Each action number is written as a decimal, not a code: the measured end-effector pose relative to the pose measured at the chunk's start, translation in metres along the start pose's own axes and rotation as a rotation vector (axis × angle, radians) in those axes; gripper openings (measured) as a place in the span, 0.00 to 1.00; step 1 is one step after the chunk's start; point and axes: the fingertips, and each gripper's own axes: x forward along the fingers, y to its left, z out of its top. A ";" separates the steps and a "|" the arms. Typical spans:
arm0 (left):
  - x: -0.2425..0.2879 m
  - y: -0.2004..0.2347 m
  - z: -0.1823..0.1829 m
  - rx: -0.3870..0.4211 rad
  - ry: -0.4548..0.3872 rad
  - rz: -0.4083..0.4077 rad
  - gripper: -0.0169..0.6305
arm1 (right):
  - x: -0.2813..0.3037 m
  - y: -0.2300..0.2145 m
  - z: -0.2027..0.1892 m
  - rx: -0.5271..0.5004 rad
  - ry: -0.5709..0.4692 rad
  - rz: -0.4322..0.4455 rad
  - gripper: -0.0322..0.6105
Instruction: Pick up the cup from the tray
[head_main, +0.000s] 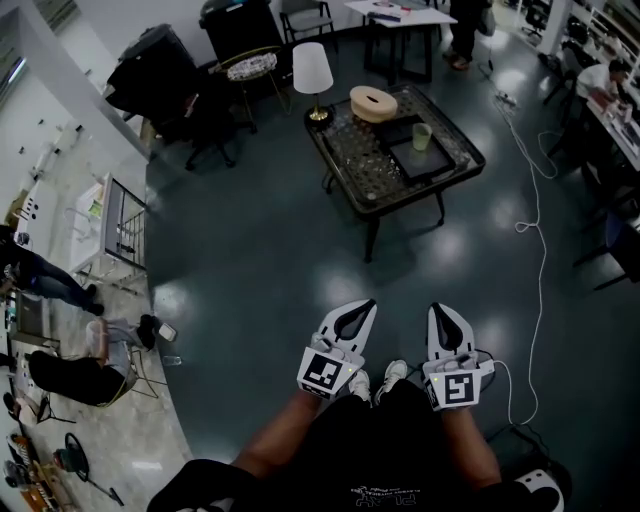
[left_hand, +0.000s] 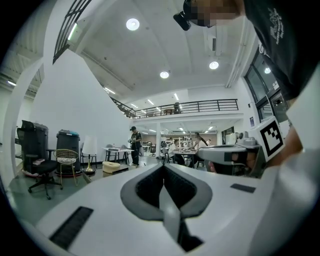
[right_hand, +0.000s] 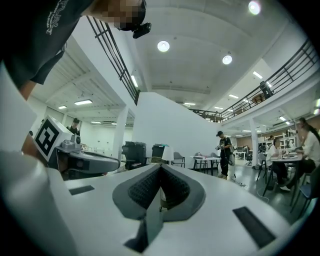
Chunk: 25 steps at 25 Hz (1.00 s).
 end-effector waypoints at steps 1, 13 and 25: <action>0.000 0.002 0.000 -0.003 0.000 0.006 0.04 | 0.002 0.000 -0.001 -0.001 0.007 0.000 0.06; 0.046 0.022 -0.004 0.023 0.056 0.039 0.04 | 0.051 -0.033 -0.009 0.031 -0.036 0.044 0.06; 0.119 0.030 0.014 -0.010 0.007 0.061 0.04 | 0.089 -0.094 -0.003 -0.037 -0.066 0.063 0.06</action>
